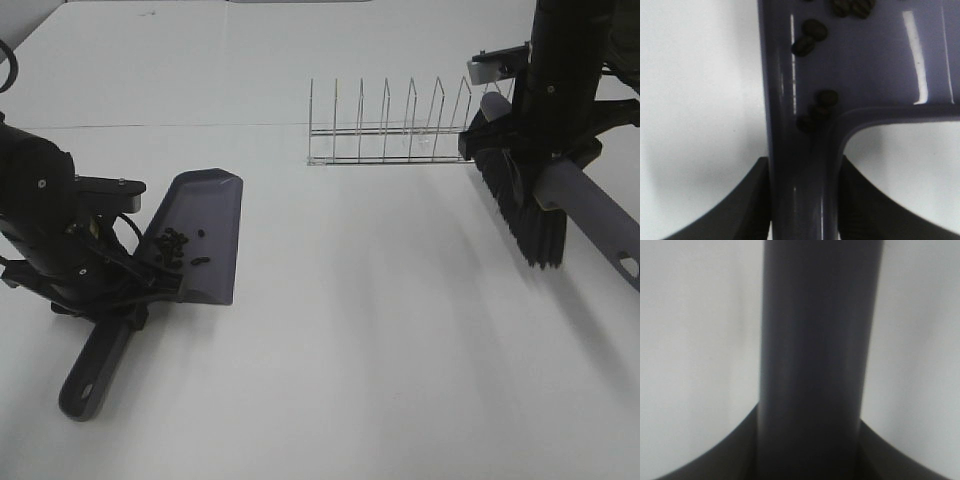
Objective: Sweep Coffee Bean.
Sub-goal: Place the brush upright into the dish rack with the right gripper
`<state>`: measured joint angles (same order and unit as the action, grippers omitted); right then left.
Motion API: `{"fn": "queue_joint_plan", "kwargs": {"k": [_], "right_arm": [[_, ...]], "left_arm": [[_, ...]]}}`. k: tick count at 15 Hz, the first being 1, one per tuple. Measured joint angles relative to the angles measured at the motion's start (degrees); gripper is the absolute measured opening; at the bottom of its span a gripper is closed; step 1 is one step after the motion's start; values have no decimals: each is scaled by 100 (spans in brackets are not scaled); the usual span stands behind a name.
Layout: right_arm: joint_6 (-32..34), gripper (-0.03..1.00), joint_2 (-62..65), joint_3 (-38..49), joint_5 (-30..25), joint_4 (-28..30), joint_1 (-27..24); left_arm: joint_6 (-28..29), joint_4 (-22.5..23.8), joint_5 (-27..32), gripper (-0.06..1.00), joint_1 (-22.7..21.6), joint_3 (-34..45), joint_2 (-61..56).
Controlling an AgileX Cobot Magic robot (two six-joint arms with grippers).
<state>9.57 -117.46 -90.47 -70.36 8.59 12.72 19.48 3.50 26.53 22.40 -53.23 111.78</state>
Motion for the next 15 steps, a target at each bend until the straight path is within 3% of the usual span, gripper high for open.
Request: {"fn": "queue_joint_plan", "kwargs": {"k": [6, 15], "right_arm": [[6, 29, -29, 92, 458, -367, -17], [11, 29, -819, -1175, 401, -424, -17]], "left_arm": [[0, 0, 0, 35, 0, 0, 0], [0, 0, -29, 35, 0, 0, 0]]}}
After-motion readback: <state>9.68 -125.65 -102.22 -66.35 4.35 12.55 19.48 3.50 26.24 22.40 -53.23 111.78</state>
